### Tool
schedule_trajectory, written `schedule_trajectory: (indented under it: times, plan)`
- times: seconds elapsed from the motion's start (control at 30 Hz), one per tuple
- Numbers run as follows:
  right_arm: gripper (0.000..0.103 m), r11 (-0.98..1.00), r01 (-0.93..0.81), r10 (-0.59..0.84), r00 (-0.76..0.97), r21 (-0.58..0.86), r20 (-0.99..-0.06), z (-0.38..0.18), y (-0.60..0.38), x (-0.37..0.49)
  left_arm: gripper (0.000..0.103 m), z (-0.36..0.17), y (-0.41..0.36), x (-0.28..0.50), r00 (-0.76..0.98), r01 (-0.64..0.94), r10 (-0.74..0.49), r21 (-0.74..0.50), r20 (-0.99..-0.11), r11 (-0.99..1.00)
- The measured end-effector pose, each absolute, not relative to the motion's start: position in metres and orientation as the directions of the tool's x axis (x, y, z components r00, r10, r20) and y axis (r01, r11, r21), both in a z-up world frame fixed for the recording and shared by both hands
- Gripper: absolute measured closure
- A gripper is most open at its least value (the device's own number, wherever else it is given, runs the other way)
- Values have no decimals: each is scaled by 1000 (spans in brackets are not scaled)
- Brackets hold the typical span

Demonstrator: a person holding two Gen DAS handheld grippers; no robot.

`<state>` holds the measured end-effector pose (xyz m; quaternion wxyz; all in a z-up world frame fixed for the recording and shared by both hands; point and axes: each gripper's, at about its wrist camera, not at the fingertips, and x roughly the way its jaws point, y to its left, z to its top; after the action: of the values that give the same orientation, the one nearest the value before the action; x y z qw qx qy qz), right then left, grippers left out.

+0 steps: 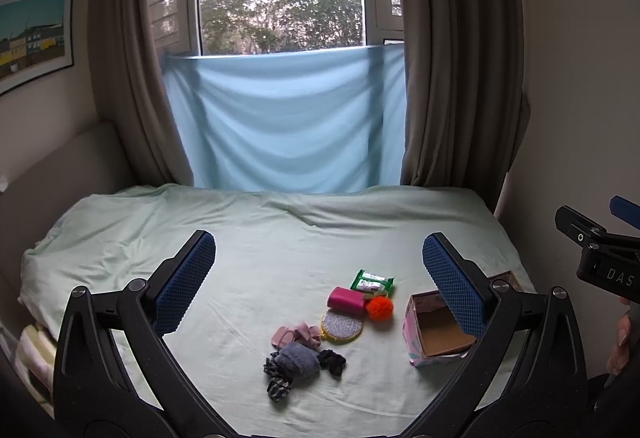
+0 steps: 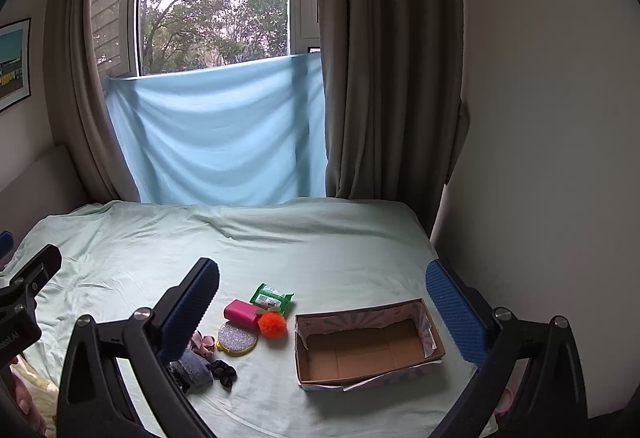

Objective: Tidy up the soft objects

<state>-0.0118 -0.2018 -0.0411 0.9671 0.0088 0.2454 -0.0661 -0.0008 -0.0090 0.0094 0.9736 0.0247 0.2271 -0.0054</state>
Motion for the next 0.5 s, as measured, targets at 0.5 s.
schedule_trajectory:
  times: [0.5]
  plan:
    - [0,991,131,-122,873,-13,-472,-39,-201,-12,0,9,-13,-2,900,17,4,44,-435,999]
